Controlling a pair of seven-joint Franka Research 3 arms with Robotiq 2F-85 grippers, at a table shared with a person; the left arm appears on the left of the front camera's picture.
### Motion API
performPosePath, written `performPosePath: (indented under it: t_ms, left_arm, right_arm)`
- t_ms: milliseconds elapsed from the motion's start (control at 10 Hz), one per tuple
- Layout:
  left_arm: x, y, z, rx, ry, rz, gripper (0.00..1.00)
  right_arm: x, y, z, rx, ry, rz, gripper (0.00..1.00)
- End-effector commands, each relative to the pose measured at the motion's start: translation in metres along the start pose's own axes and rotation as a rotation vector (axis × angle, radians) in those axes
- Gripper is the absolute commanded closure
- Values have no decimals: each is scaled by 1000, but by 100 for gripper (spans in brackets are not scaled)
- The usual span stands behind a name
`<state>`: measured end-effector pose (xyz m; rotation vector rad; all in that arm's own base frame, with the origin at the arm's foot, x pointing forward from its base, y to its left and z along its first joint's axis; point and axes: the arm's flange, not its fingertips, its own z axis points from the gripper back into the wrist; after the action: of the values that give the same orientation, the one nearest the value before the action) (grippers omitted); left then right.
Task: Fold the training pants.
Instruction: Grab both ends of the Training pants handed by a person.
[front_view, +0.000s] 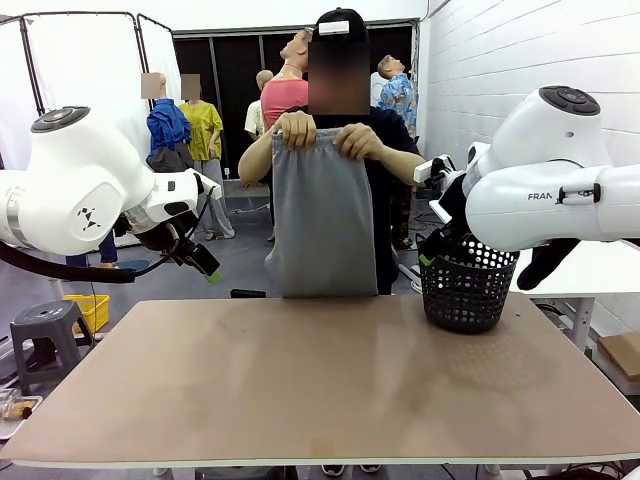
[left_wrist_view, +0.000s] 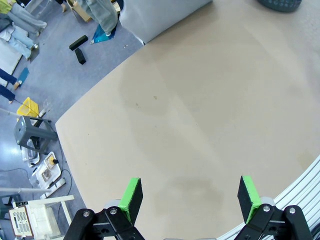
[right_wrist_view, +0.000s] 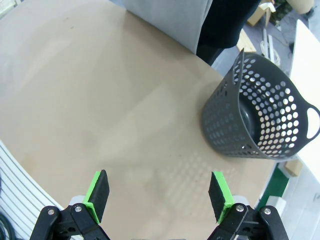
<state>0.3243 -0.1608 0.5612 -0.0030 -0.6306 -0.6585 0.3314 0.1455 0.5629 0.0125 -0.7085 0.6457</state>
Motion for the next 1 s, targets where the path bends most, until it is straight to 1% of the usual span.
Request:
performPosePath:
  t_ms: [0,900]
  left_arm:
    - [1,1,-1,-2,1,-10,0]
    - [1,1,-1,-2,1,-10,0]
  right_arm:
    - [0,0,-1,3,1,-1,0]
    - [0,0,-1,3,1,-1,0]
